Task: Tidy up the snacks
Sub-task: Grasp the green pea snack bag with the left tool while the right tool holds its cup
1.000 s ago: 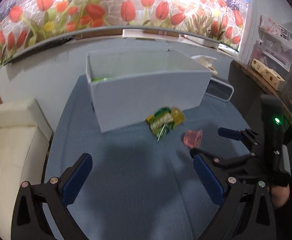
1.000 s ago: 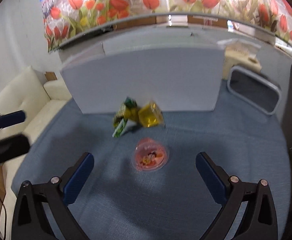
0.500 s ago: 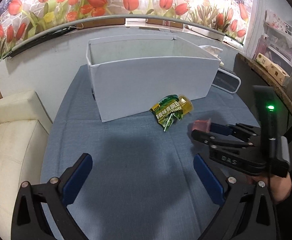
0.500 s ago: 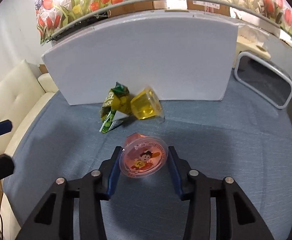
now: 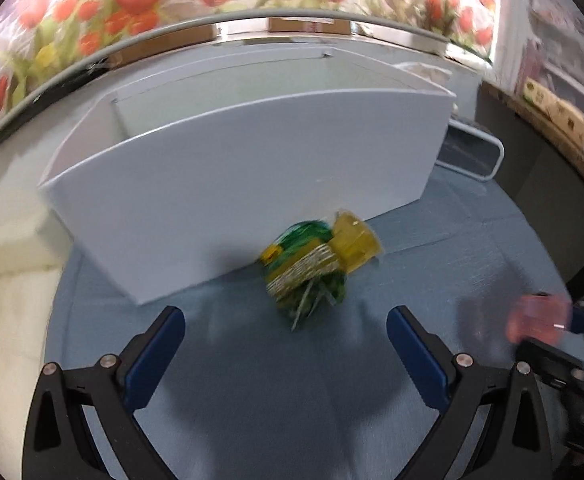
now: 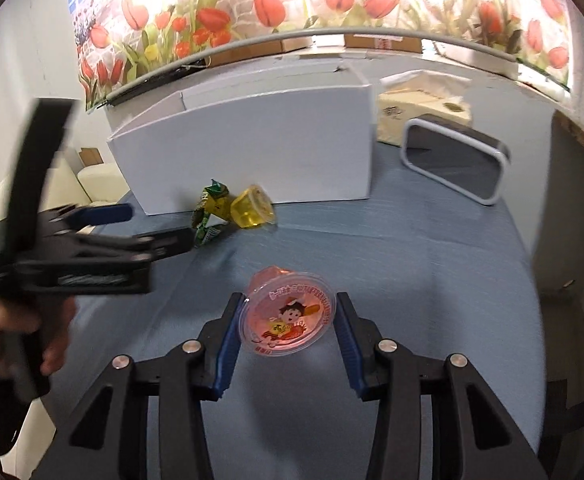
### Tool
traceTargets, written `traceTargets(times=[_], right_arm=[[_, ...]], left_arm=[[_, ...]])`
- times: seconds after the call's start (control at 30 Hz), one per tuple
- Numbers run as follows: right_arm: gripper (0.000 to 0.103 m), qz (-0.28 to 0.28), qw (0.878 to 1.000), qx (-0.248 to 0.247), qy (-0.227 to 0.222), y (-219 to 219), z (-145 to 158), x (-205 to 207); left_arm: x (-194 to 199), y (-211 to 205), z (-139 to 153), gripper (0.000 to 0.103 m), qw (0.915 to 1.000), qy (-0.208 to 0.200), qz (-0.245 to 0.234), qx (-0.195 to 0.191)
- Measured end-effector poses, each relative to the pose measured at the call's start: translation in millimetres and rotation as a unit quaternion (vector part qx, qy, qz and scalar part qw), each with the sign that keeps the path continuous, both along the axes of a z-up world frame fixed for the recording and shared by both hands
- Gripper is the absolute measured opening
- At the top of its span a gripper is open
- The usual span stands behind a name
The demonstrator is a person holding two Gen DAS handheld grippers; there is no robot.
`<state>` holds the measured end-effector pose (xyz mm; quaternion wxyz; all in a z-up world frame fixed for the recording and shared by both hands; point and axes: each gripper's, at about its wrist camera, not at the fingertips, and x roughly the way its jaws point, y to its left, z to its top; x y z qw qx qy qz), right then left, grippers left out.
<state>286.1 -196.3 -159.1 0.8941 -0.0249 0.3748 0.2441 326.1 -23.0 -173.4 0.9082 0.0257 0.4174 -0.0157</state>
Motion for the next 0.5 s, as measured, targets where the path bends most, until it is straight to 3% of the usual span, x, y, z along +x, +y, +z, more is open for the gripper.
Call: traceTargets(times=[0.33, 0.4, 0.5], right_arm=[[0.048, -0.017, 0.999, 0.031, -0.004, -34.7, 8.0, -23.1], [0.048, -0.014, 0.999, 0.03, -0.002, -35.6, 6.8, -22.5], [0.048, -0.017, 0.999, 0.034, 0.002, -38.0, 4.4, -21.0]], left_arm=[[40.4, -5.6, -22.6, 0.101, 0.9997, 0.022, 0.013, 0.004], [44.3, -2.9, -23.8, 0.08, 0.9996, 0.025, 0.016, -0.005], [48.6, 0.2, -26.5, 0.061, 0.9989, 0.037, 0.02, -0.02]])
